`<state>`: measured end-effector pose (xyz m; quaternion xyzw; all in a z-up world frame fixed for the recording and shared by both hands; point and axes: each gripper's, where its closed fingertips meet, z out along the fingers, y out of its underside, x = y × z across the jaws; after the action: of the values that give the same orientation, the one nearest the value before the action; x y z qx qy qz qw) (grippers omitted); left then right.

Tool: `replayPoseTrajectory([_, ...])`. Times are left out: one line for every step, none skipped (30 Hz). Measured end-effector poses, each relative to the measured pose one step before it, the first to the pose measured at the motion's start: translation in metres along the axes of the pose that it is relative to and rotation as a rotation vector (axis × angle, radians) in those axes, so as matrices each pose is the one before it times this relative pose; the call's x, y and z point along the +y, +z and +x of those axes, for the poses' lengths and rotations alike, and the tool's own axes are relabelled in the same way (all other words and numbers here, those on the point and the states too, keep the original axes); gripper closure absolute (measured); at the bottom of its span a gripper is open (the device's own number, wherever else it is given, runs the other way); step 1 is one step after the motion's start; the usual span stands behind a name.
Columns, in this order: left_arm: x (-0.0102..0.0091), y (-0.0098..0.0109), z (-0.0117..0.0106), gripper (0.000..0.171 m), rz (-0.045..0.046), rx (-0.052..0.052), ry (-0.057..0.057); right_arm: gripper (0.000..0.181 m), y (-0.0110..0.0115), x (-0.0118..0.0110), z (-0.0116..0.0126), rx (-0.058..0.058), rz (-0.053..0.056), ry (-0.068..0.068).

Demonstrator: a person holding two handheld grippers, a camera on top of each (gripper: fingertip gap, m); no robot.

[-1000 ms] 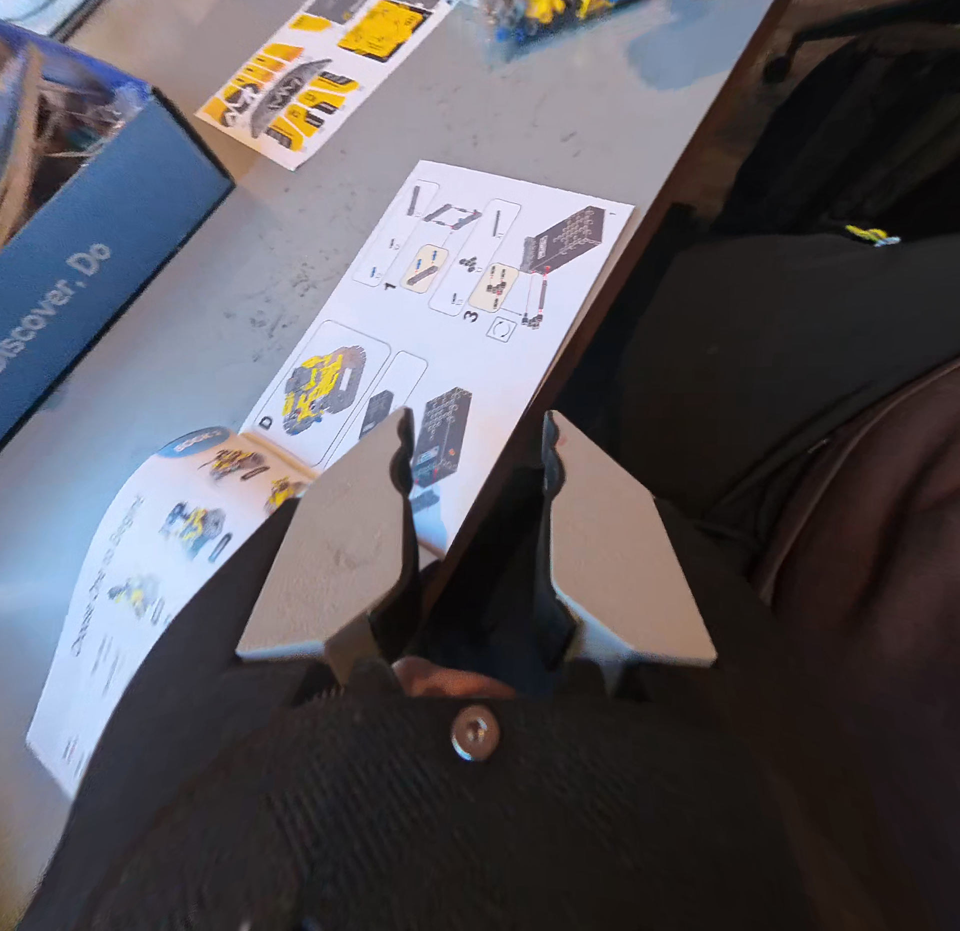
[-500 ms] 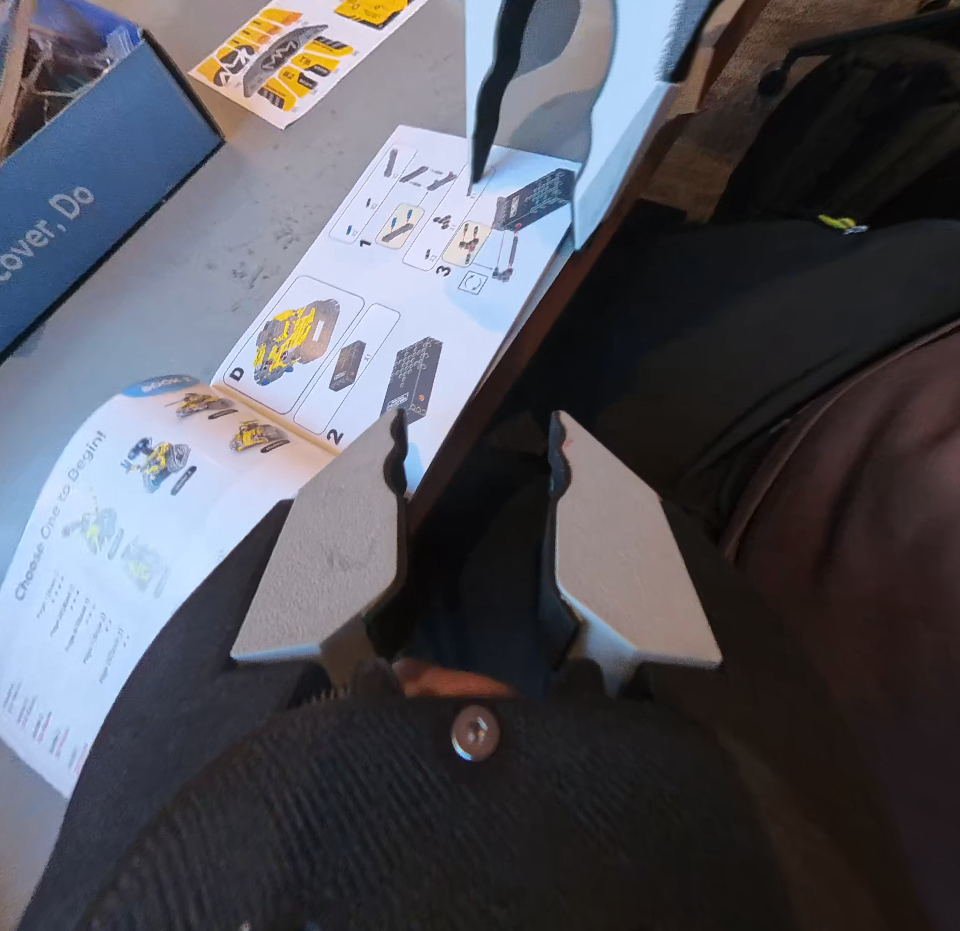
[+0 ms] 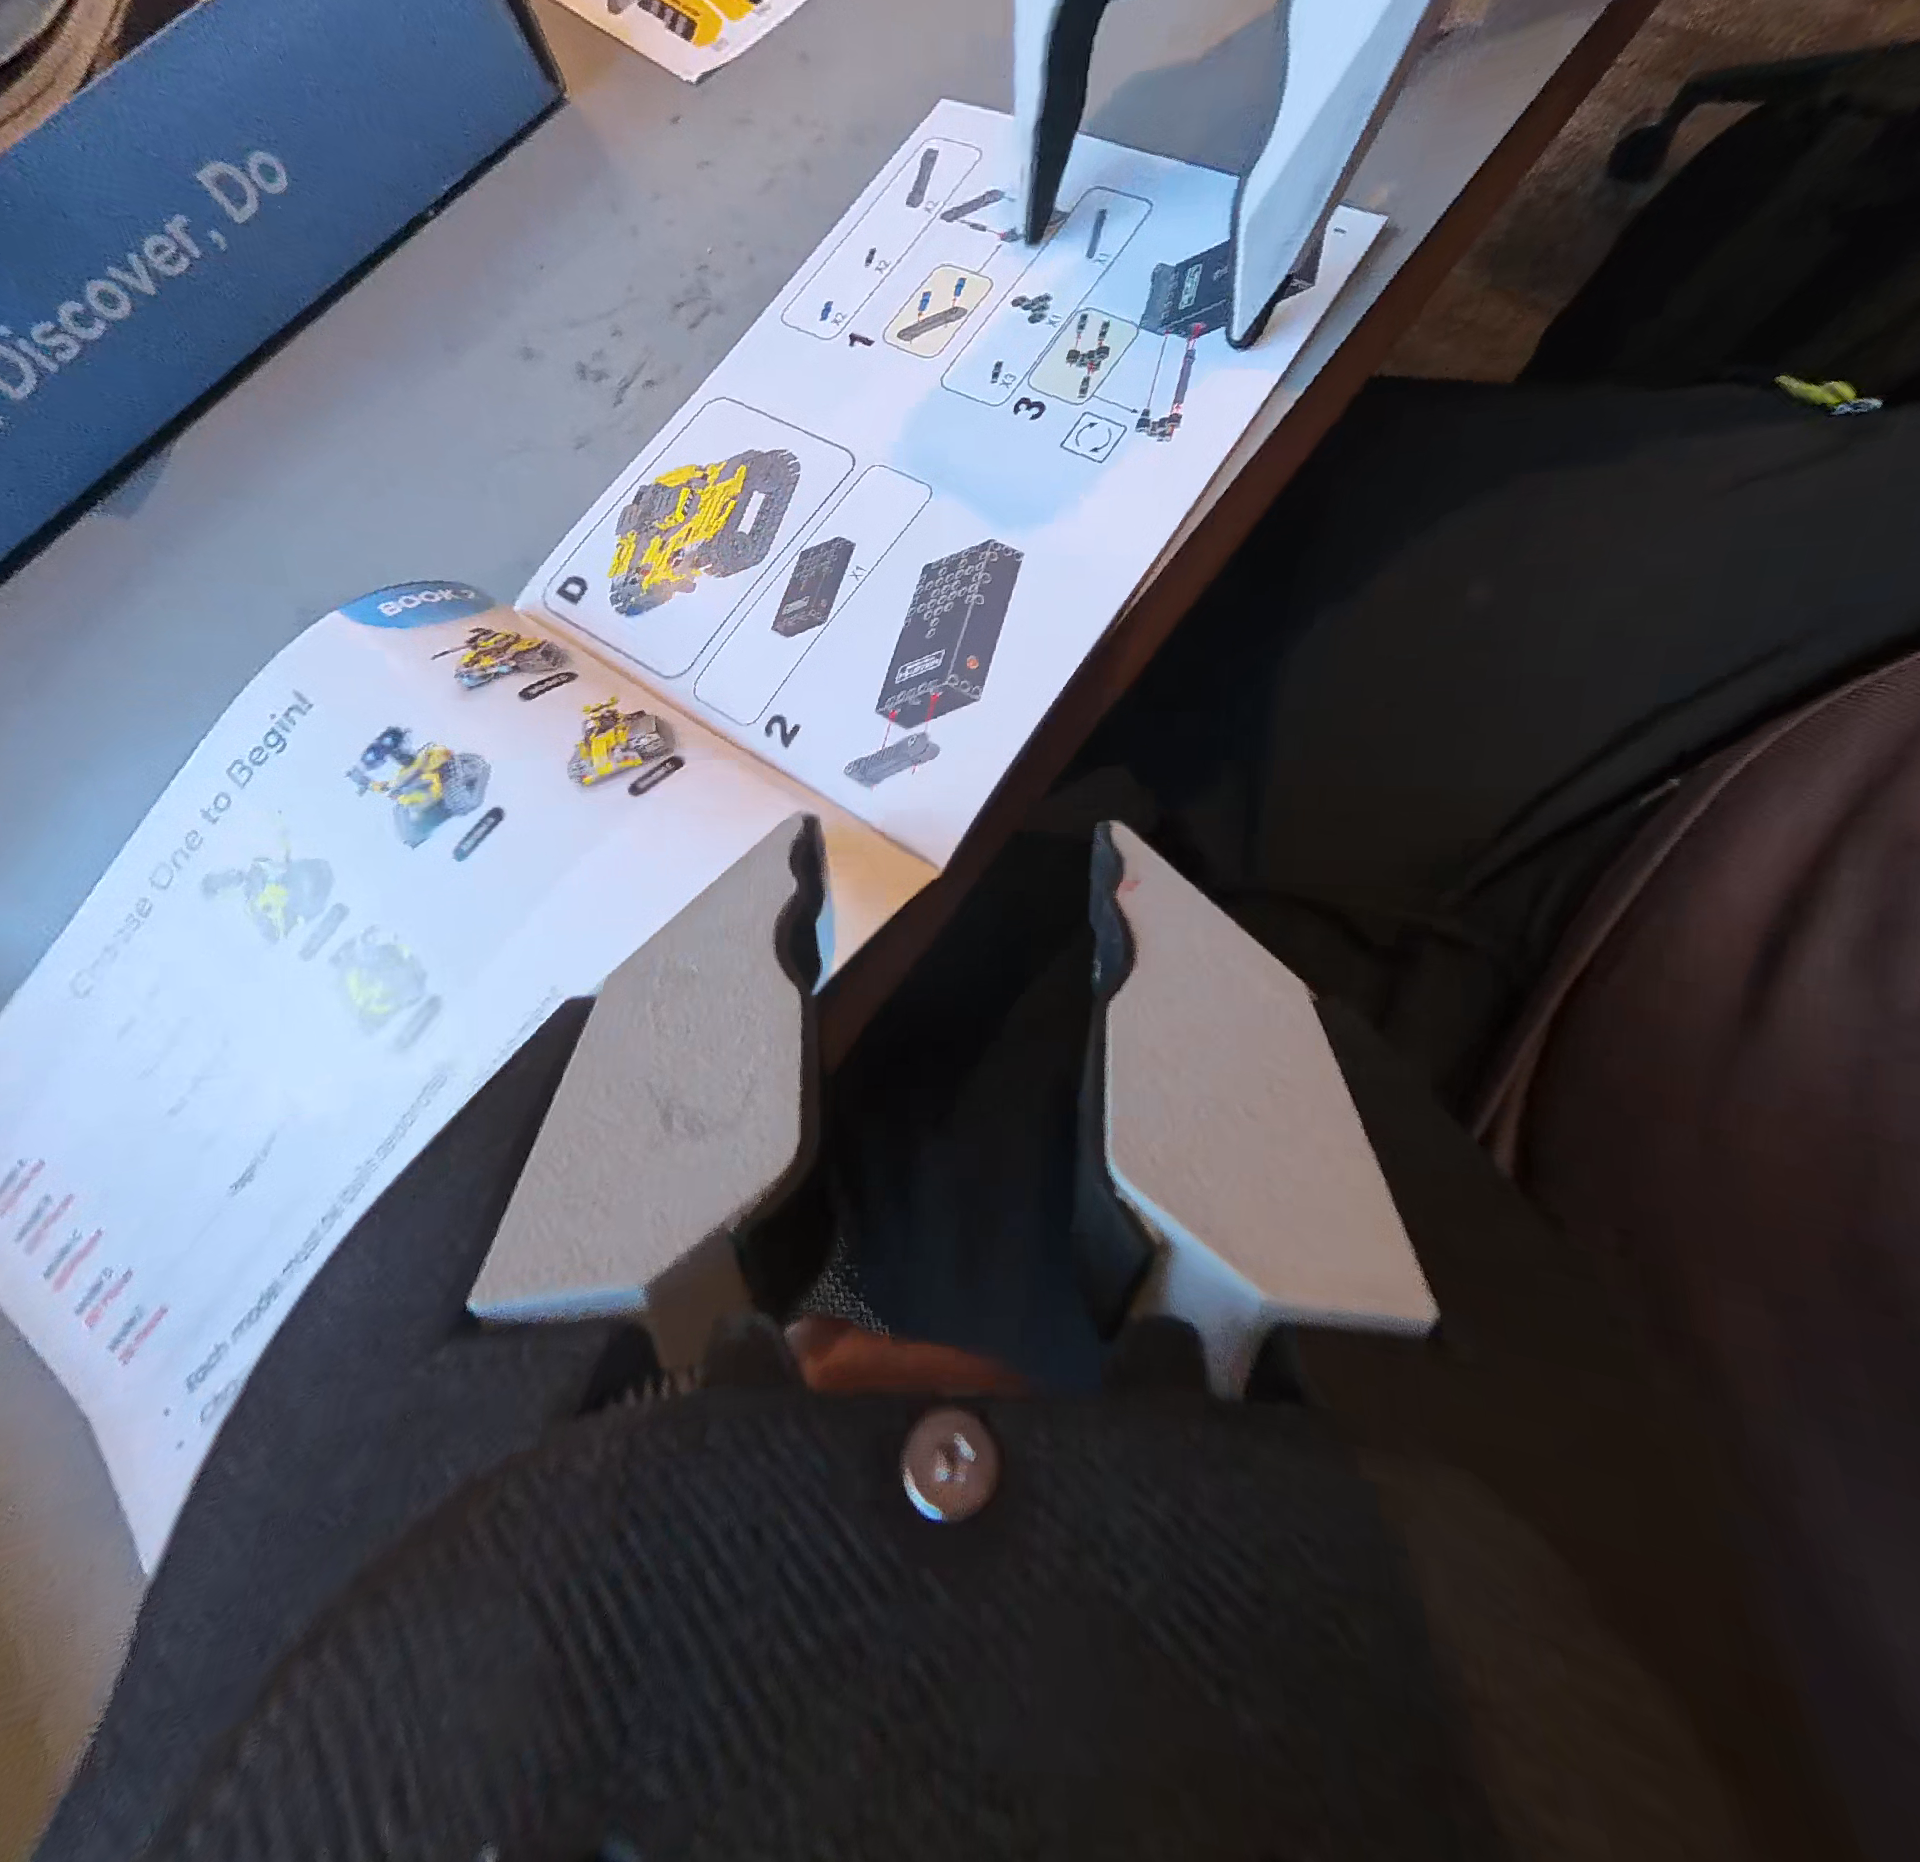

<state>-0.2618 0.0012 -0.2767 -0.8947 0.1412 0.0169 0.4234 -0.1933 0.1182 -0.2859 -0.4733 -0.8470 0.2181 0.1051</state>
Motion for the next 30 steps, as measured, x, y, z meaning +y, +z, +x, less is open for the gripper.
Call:
replayPoseTrajectory([0.00057,-0.00233,-0.00142,0.122,0.00817,0.0021,-0.0079,0.123,0.0,0.00019,-0.00017,0.002,0.0053,0.0025])
replayPoseTrajectory([-0.00021,-0.00263,-0.00091,0.121,0.01133,0.0069,-0.0122,0.123,-0.00008,0.00009,-0.00006,0.0014,0.0069,0.0015])
replayPoseTrajectory([-0.00074,-0.00261,-0.00031,0.119,0.01162,0.0113,-0.0135,0.124,-0.00007,0.00027,-0.0001,0.0003,0.0063,0.0012])
replayPoseTrajectory([-0.00127,-0.00297,-0.00052,0.118,0.01377,0.0097,-0.0116,0.124,0.00005,0.00006,0.00007,0.0006,0.0039,0.0015])
replayPoseTrajectory([-0.00143,-0.0033,-0.00177,0.118,0.01325,0.0022,-0.0097,0.124,0.00008,0.00004,0.00008,0.0012,0.0015,0.0012])
replayPoseTrajectory([-0.00086,-0.00319,-0.00353,0.118,0.00815,-0.0079,-0.0102,0.124,-0.00001,0.00004,0.0,0.0012,-0.0006,0.0012])
replayPoseTrajectory([0.00063,-0.0031,-0.00499,0.118,-0.00018,-0.0176,-0.0078,0.124,0.00004,-0.00004,0.00006,0.0011,-0.002,0.001])
replayPoseTrajectory([0.00179,-0.00323,-0.00668,0.117,-0.00575,-0.0277,-0.0009,0.124,0.00002,0.0,0.00002,0.0011,-0.0031,0.0011])
replayPoseTrajectory([0.00262,-0.00344,-0.00709,0.117,-0.0063,-0.0312,0.0036,0.124,0.00006,-0.00005,-0.00005,0.001,-0.0041,0.0022])
replayPoseTrajectory([0.00277,-0.00331,-0.00625,0.116,-0.00412,-0.0271,0.0028,0.124,-0.00006,0.00015,-0.00007,0.0001,-0.0039,0.0018])
replayPoseTrajectory([0.00318,-0.00258,-0.0053,0.116,-0.00315,-0.0197,-0.0015,0.124,-0.00009,-0.00005,0.00005,-0.0016,-0.001,0.0008])
replayPoseTrajectory([0.00451,-0.00135,-0.00478,0.116,-0.00764,-0.0158,-0.0045,0.124,-0.00006,-0.00018,0.00062,-0.0003,0.0027,0.0031])
replayPoseTrajectory([0.00723,0.00035,-0.00582,0.116,-0.02194,-0.0226,-0.0022,0.125,-0.00002,-0.00009,0.00076,0.0008,0.0044,0.0055])
replayPoseTrajectory([0.00952,0.00205,-0.00595,0.115,-0.03491,-0.0257,0.0043,0.125,0.00004,-0.00013,0.00023,0.0018,0.0033,0.0038])
replayPoseTrajectory([0.00944,0.0032,-0.00439,0.114,-0.03202,-0.0181,0.0068,0.125,0.0001,0.00006,-0.00044,0.002,0.0011,0.0004])
replayPoseTrajectory([0.00705,0.00318,-0.00242,0.114,-0.01827,-0.0067,-0.0007,0.125,0.00012,0.00005,-0.00046,0.003,0.0001,0.0011])
replayPoseTrajectory([0.00179,0.00171,-0.00129,0.113,0.00923,-0.0025,-0.0085,0.125,0.00004,-0.00005,-0.00021,0.0038,0.0008,0.0034])
replayPoseTrajectory([-0.0005,-0.00028,-0.00023,0.114,0.01166,0.0042,-0.0103,0.125,0.0,-0.00003,-0.00006,0.0025,0.0027,0.0043])
replayPoseTrajectory([-0.00035,-0.00038,-0.00034,0.114,0.00155,0.0069,-0.01,0.126,-0.00011,0.00011,-0.00005,0.0016,0.0051,0.0046])
replayPoseTrajectory([0.00001,-0.00042,-0.00069,0.116,-0.00249,0.0033,-0.0065,0.126,0.00001,-0.00013,0.00008,0.0016,0.0066,0.0046])
replayPoseTrajectory([0.00027,-0.00032,-0.00072,0.117,-0.00269,-0.0001,-0.0005,0.126,0.00002,-0.00016,0.00005,0.0022,0.0061,0.0039])
replayPoseTrajectory([0.00054,-0.00019,-0.00029,0.117,-0.00345,-0.0014,0.0029,0.126,0.00012,-0.00011,0.00011,0.0026,0.0047,0.004])
replayPoseTrajectory([0.00042,-0.00031,0.00053,0.116,-0.00304,-0.0004,0.0046,0.126,0.00007,-0.00018,0.0002,0.0027,0.003,0.0038])
replayPoseTrajectory([0.00035,-0.00022,0.00071,0.115,-0.00445,-0.0008,0.0065,0.127,-0.00004,-0.00018,0.00027,0.0023,0.002,0.0026])
replayPoseTrajectory([0.00013,-0.00014,0.00034,0.116,-0.00517,-0.0034,0.0089,0.128,0.00006,-0.00019,0.00089,0.0038,0.0025,0.0031])
replayPoseTrajectory([-0.00009,-0.00023,-0.00009,0.116,-0.00599,-0.0039,0.0102,0.13,-0.00006,-0.00023,0.00122,0.0019,0.003,0.0035])
replayPoseTrajectory([-0.00041,-0.00059,-0.00106,0.116,-0.00605,-0.0063,0.009,0.133,-0.0001,-0.0002,0.00155,-0.0001,0.0033,0.0037])
replayPoseTrajectory([-0.00114,-0.00082,-0.00231,0.116,-0.00272,-0.0114,0.0035,0.138,-0.0001,-0.00026,0.00225,0.0023,0.0042,0.0043])
replayPoseTrajectory([-0.00265,-0.00158,-0.00195,0.116,0.00478,-0.0081,-0.002,0.142,0.0,-0.00025,0.00218,0.0036,0.0058,0.0047])
replayPoseTrajectory([-0.00505,-0.00236,-0.00056,0.116,0.0166,-0.0009,-0.0084,0.143,0.00004,-0.00051,0.00138,0.0023,0.0067,0.0046])
